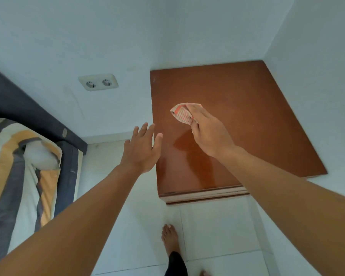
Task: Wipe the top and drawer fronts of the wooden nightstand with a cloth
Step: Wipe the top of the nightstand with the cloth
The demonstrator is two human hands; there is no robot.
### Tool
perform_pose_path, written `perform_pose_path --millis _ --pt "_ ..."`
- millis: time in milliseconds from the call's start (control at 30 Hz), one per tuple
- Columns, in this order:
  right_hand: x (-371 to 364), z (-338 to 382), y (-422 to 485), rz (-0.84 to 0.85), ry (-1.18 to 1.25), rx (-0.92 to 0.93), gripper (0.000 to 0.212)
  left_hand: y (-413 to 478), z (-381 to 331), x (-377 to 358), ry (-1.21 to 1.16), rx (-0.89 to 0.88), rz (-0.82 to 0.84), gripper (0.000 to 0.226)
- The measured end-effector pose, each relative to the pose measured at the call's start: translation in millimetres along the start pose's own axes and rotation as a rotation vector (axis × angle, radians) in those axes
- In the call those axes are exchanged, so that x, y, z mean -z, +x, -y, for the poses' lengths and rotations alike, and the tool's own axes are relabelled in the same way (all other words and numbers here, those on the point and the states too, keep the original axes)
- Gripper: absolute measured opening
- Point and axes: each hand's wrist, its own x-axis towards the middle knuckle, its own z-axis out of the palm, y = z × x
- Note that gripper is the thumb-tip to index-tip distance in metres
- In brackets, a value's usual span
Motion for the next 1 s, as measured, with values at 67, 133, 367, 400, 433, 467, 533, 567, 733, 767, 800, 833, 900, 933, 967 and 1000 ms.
perform_pose_path --millis 67,133,367,400,433,467,533,567,733,767,800,833,900,933,967,1000 --pt "-4 4 42 0.024 -0.018 -0.007 0.053 26 1 6 -0.009 -0.006 -0.005 0.063" --pt "-10 5 86 0.057 -0.032 -0.032 0.053 57 2 11 -0.019 -0.013 -0.008 0.063" --pt "-54 -4 230 0.119 -0.032 -0.037 0.052 174 23 32 -0.032 -0.034 -0.013 0.061" --pt "-61 -6 244 0.124 -0.031 -0.045 0.053 190 28 35 -0.037 -0.035 -0.025 0.06" --pt "-68 -10 257 0.138 -0.038 -0.05 0.053 205 32 38 -0.051 -0.037 -0.041 0.059" --pt "-74 -13 267 0.162 -0.062 -0.047 0.053 221 35 40 -0.069 -0.042 -0.063 0.058" --pt "-81 -20 277 0.232 -0.136 -0.031 0.057 248 39 44 -0.114 -0.082 -0.126 0.057" --pt "-82 -24 277 0.234 -0.142 -0.03 0.058 259 39 45 -0.148 -0.112 -0.166 0.057" --pt "-63 -69 258 -0.097 -0.146 -0.094 0.044 288 13 42 -0.172 -0.157 -0.259 0.052" --pt "-59 -82 252 -0.087 -0.213 -0.138 0.045 291 4 39 -0.129 -0.139 -0.268 0.052" --pt "-56 -95 246 -0.063 -0.274 -0.179 0.047 295 -5 36 -0.091 -0.109 -0.272 0.052" --pt "-54 -106 242 -0.042 -0.316 -0.211 0.049 300 -13 31 -0.058 -0.072 -0.266 0.052" --pt "-52 -117 236 -0.008 -0.351 -0.248 0.053 310 -28 19 -0.013 0.008 -0.223 0.055" --pt "-52 -120 235 0.006 -0.351 -0.254 0.055 315 -33 12 -0.007 0.049 -0.189 0.06" --pt "-54 -121 234 0.012 -0.347 -0.256 0.055 318 -38 5 -0.007 0.084 -0.154 0.065" --pt "-56 -121 233 0.015 -0.342 -0.257 0.056 319 -41 -4 0.002 0.113 -0.124 0.069"
